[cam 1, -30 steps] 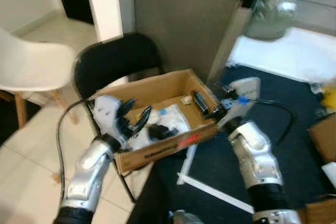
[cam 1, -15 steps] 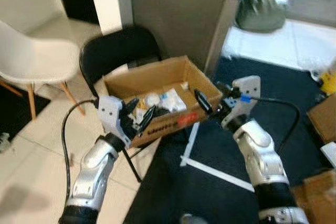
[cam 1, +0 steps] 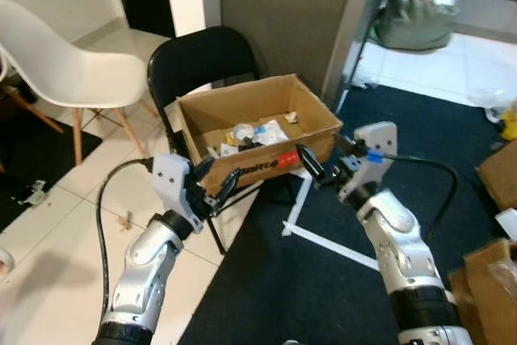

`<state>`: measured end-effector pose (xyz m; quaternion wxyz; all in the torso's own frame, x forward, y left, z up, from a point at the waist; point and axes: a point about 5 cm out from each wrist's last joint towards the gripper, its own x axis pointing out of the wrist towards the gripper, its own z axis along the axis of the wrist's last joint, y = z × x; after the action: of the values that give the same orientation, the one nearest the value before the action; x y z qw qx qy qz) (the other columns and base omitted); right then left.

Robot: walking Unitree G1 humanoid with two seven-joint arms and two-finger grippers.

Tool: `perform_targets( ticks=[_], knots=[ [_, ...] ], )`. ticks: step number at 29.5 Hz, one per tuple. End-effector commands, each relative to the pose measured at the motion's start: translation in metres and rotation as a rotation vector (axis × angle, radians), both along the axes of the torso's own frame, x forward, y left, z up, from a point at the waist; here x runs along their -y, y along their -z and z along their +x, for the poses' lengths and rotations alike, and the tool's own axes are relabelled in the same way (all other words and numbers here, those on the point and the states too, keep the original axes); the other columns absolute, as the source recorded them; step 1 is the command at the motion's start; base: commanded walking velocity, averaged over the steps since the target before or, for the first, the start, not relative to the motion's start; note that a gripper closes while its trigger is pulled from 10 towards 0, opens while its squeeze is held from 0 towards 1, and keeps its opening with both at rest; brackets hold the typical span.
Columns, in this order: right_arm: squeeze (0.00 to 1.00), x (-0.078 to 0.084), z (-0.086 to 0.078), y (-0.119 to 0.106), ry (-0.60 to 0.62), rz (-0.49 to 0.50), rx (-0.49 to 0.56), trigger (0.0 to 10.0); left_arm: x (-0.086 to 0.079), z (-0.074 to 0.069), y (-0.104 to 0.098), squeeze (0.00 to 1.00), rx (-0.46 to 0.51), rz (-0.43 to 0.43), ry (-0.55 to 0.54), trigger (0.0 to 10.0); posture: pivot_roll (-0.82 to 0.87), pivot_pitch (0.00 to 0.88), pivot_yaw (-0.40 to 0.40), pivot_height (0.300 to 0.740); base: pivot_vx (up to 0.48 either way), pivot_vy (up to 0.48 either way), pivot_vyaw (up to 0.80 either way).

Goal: Picking trash to rubbish bin

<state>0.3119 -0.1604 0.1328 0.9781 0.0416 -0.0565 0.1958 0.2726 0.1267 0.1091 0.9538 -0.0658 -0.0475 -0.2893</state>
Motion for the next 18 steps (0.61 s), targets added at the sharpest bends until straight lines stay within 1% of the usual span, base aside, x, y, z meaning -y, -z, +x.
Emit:
perform_targets(
  ticks=[1,18],
  knots=[
    [0.00,-0.0036,-0.0003,0.0010,-0.015,0.008,-0.008,10.0,-0.0017,-0.0016,0.0045,0.00,-0.014,0.014,-0.003,10.0,0.01,0.000,-0.035,0.740,-0.364,0.000,0.00],
    [0.00,-0.0036,-0.0005,0.0015,-0.017,0.007,-0.013,10.0,-0.0011,-0.0025,0.0046,0.00,-0.011,0.013,0.000,10.0,0.01,0.000,-0.034,0.740,-0.366,0.000,0.00]
  ],
)
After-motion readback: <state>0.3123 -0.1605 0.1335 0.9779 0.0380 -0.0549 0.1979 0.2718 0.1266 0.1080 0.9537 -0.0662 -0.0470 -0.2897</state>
